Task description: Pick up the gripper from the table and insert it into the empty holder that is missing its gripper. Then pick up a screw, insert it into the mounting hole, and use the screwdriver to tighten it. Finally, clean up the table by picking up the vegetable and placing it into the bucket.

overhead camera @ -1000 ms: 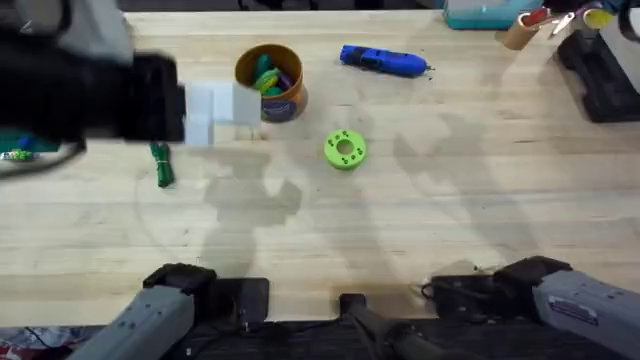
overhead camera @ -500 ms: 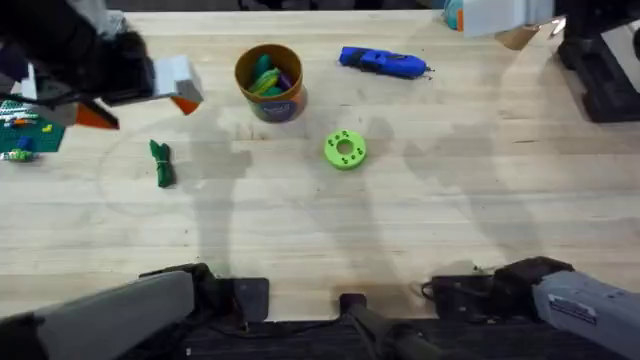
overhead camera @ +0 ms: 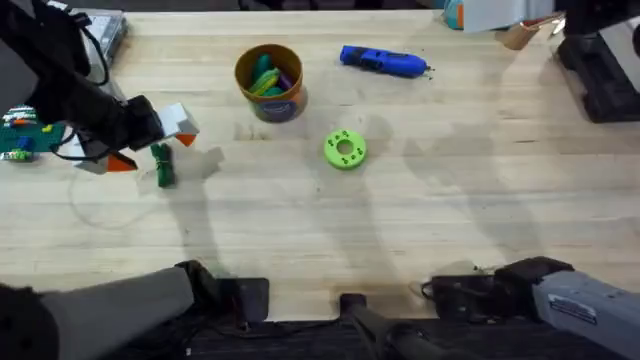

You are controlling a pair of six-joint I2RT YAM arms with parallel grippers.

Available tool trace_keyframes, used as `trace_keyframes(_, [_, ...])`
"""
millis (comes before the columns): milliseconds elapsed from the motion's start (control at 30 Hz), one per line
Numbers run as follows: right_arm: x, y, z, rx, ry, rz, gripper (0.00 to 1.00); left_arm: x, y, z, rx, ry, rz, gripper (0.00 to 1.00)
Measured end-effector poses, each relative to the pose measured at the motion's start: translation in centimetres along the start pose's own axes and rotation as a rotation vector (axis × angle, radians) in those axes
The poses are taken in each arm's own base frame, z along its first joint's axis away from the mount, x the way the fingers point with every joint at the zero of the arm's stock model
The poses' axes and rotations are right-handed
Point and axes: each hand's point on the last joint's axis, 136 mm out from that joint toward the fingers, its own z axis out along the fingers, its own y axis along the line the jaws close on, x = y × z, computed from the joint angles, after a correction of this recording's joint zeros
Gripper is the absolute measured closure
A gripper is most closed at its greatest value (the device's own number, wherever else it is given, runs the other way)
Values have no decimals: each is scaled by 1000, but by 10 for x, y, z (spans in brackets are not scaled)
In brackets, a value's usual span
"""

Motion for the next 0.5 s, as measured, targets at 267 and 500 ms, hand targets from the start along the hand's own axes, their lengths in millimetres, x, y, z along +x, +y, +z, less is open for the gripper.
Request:
trace_keyframes(267, [0,0,0,0,1,8,5,-16,13,31,-8,22,-42,14])
trace_keyframes(500, [0,0,0,0,0,15,5,-19,20,64,-17,83,-42,15])
